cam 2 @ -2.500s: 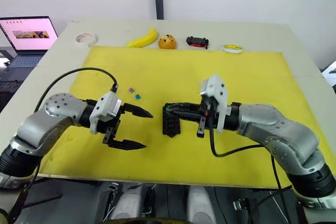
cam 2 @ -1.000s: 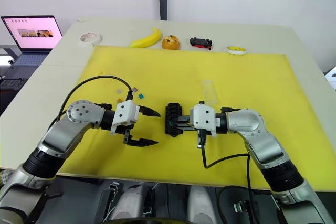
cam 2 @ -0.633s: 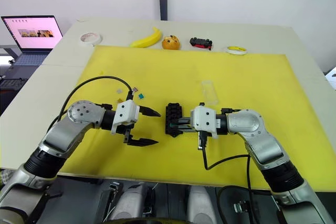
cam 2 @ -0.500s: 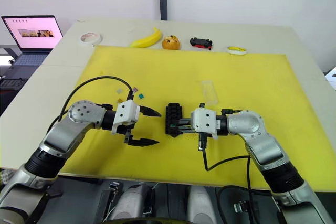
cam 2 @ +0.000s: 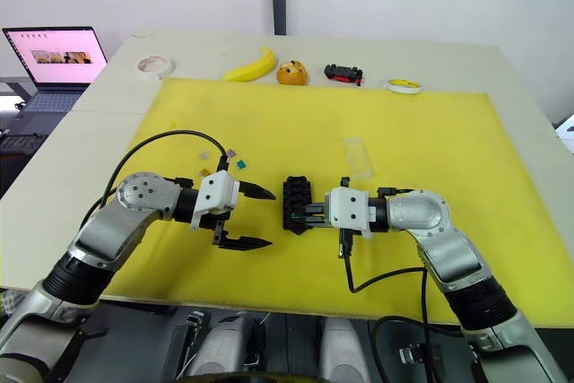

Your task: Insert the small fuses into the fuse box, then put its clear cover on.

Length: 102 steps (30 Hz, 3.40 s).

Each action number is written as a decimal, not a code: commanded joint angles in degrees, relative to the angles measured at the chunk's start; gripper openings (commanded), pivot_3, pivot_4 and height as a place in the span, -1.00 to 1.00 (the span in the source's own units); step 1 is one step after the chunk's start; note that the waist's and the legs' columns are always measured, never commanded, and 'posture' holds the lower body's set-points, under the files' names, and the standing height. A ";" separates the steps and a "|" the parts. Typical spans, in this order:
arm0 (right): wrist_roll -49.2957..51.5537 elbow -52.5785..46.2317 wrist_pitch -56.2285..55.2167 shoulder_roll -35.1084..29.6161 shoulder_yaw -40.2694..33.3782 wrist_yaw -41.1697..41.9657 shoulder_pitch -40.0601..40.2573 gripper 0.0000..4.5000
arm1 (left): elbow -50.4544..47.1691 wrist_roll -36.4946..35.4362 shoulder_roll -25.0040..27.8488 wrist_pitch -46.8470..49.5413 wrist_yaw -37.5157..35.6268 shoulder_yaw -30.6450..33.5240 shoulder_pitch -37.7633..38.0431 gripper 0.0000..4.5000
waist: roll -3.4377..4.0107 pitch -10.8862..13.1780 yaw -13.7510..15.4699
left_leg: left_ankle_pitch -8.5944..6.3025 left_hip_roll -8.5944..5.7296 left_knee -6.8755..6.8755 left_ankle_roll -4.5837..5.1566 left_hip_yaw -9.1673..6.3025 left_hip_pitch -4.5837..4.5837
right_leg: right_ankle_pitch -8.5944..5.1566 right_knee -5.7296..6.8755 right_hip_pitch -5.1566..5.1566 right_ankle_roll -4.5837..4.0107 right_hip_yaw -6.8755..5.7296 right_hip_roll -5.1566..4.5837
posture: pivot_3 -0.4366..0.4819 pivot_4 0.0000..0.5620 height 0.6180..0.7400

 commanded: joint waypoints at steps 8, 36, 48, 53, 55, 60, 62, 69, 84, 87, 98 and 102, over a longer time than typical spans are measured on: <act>-0.85 -0.54 -1.92 -0.08 0.08 0.67 0.88 -1.00 | -1.24 0.11 -0.05 -0.92 0.07 0.91 -1.42 0.97 | 0.00 0.00 0.01 | 0.00 0.00 0.00 0.00 -0.01 0.05 | 0.00 0.00 0.07 0.00 -0.01 0.00 | -0.05 -0.47 1.00; 3.60 -5.68 -0.28 -1.29 -3.44 -0.66 2.07 0.29 | 0.34 0.84 -0.63 -2.27 -0.34 0.52 -2.55 1.00 | 0.00 0.00 0.01 | 0.00 -0.01 0.00 0.00 -0.02 0.23 | 0.00 0.00 0.27 0.00 -0.01 0.00 | -0.05 -0.47 1.00; 17.80 -5.55 22.12 1.99 -6.19 -1.93 0.18 -0.11 | 0.71 0.99 -1.44 -2.72 -0.43 0.14 -2.86 1.00 | 0.00 0.00 0.00 | 0.00 0.00 0.00 0.00 -0.02 0.25 | 0.00 0.00 0.29 0.00 -0.01 0.00 | -0.05 -0.47 1.00; 19.73 -5.21 29.11 1.99 -5.42 -1.87 -0.89 -0.99 | 1.02 1.34 -1.68 -3.04 -0.38 0.00 -2.97 1.00 | 0.00 -0.01 0.05 | -0.01 0.00 0.00 0.01 -0.05 0.24 | 0.00 0.00 0.29 0.00 -0.01 -0.02 | -0.05 -0.47 1.00; 19.44 -5.56 30.27 1.80 -5.00 -1.80 -1.04 -0.99 | 0.93 1.34 -1.78 -2.90 -0.31 0.03 -2.95 1.00 | 0.00 -0.01 0.04 | -0.01 -0.01 0.00 0.02 -0.05 0.24 | 0.00 0.00 0.29 0.00 -0.01 -0.02 | -0.05 -0.47 1.00; 13.77 -5.11 29.54 0.44 -2.13 -2.50 -0.83 -0.99 | 0.95 1.47 -1.96 -2.86 -0.24 0.17 -2.95 1.00 | 0.01 -0.01 0.02 | -0.01 -0.01 0.00 0.02 -0.04 0.24 | 0.00 0.00 0.29 0.00 -0.01 -0.02 | -0.05 -0.47 1.00; 12.29 -4.63 29.50 0.30 -1.52 -2.94 -0.69 -0.99 | 1.01 1.53 -2.04 -2.85 -0.25 0.24 -2.98 1.00 | 0.01 -0.01 0.03 | -0.01 -0.01 0.00 0.02 -0.03 0.24 | 0.00 0.00 0.29 0.00 -0.01 -0.02 | -0.05 -0.47 1.00; 9.83 -4.37 30.48 -0.74 -0.42 -3.11 -0.07 -0.99 | 1.56 1.81 -2.26 -3.12 -0.33 0.45 -3.28 1.00 | 0.00 -0.03 0.03 | -0.01 -0.01 0.00 0.02 -0.04 0.43 | 0.00 0.00 0.45 0.00 -0.01 -0.01 | -0.05 -0.47 1.00; 24.52 -16.93 39.11 -6.22 -27.80 -9.38 10.02 -0.99 | -5.74 -5.56 2.97 5.48 4.71 12.51 8.16 1.00 | 0.01 -0.03 -0.03 | -0.15 0.27 -0.06 0.19 -0.12 0.61 | -0.01 -0.06 0.59 0.01 0.00 -0.04 | -0.05 -0.47 1.00; 22.15 -14.26 39.15 -9.32 -36.64 -10.44 17.09 -0.75 | -8.07 -10.60 6.95 10.06 4.87 21.08 16.33 1.00 | 0.01 -0.03 -0.03 | -0.15 0.29 -0.05 0.18 -0.06 0.69 | -0.02 -0.02 0.61 -0.02 0.02 -0.05 | -0.05 -0.47 1.00; 13.31 -4.29 29.81 -13.38 -55.42 -8.68 34.25 0.98 | 1.37 -14.34 12.85 16.81 10.58 47.88 35.63 1.00 | 0.03 -0.03 -0.05 | -0.17 0.34 -0.09 0.17 0.08 0.82 | -0.16 -0.11 0.64 -0.21 0.06 -0.03 | -0.05 -0.47 1.00; 13.60 -3.77 29.66 -12.72 -54.78 -9.60 33.02 0.98 | 1.85 -16.91 13.47 19.72 9.37 50.58 38.10 1.00 | 0.04 -0.03 -0.09 | -0.18 0.38 -0.09 0.15 0.11 0.82 | -0.18 -0.14 0.63 -0.25 0.07 -0.05 | -0.05 -0.47 1.00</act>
